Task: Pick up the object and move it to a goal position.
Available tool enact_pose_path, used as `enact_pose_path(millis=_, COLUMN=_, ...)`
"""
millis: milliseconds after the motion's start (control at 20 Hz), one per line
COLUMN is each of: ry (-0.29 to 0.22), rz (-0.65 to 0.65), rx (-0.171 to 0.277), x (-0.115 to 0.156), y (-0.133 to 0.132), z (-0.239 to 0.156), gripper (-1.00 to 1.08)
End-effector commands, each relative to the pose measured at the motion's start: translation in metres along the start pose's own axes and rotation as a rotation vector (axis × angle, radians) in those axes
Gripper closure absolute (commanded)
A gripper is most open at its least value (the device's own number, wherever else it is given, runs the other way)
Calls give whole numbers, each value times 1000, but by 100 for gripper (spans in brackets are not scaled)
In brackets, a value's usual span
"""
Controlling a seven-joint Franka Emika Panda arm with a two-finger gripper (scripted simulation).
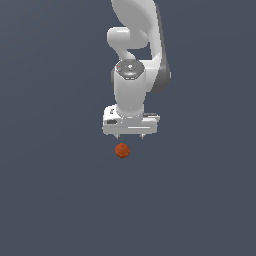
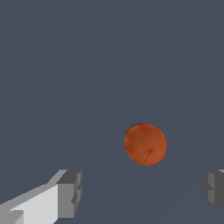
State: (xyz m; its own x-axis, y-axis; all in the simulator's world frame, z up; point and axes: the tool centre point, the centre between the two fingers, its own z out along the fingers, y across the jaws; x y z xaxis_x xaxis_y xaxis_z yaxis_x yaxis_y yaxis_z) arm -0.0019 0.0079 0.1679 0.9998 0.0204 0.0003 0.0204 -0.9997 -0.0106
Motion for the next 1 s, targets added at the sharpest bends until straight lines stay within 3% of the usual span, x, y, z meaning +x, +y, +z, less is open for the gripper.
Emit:
enact_pose_path(millis=0, ry=0, rz=0, rx=0, x=0, y=0, z=0, gripper=-92)
enact_pose_path(millis=500, ry=31, rz=-4, rx=-29, x=6, y=6, z=-11, gripper=-92)
enact_pose_path(millis=950, ry=30, rz=-22, rx=-29, x=6, y=6, z=-10, gripper=-92)
